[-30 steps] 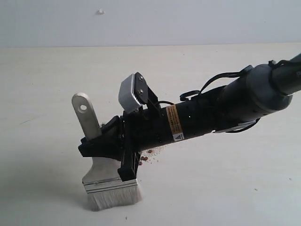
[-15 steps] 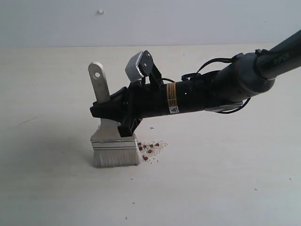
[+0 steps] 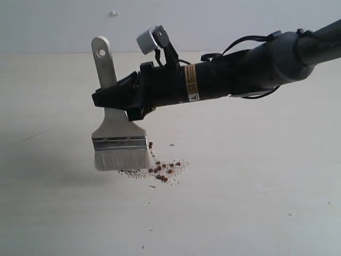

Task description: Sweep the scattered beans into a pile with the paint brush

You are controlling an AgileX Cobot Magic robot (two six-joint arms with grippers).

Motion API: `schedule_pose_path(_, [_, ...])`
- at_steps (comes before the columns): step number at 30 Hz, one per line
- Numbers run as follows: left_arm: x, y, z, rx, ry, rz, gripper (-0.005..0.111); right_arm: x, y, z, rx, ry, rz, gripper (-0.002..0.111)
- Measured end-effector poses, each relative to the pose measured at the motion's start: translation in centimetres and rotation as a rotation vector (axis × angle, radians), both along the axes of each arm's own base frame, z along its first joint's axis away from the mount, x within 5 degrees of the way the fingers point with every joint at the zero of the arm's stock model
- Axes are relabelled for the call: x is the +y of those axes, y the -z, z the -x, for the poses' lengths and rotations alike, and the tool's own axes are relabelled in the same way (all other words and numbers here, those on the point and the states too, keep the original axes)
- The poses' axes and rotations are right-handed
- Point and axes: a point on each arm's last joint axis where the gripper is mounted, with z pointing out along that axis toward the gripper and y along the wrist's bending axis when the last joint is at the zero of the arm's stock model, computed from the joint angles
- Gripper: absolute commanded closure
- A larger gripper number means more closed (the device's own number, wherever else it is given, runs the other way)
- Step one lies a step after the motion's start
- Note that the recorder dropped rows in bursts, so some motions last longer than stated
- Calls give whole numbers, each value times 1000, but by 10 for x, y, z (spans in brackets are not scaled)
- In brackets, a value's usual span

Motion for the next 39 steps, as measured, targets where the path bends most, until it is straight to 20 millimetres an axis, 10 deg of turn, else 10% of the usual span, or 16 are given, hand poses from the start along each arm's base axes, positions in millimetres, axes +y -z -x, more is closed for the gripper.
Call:
schedule_pose_path(7, [0,0,0,0,0,0,107,-6,-62,2,-143,418,310,108])
schedule_pose_path(14, [0,0,0,0,0,0,107,-6,-78,39,-315,1110,648,108])
schedule_pose_path(21, [0,0,0,0,0,0,107,-4,-44,83,-262,1373,598,108])
schedule_pose_path(30, [0,0,0,0,0,0,107,3,27,82,-357,1407,635,108])
schedule_pose_path(39, [0,0,0,0,0,0,107,18,37,94,-374,1320,645,108])
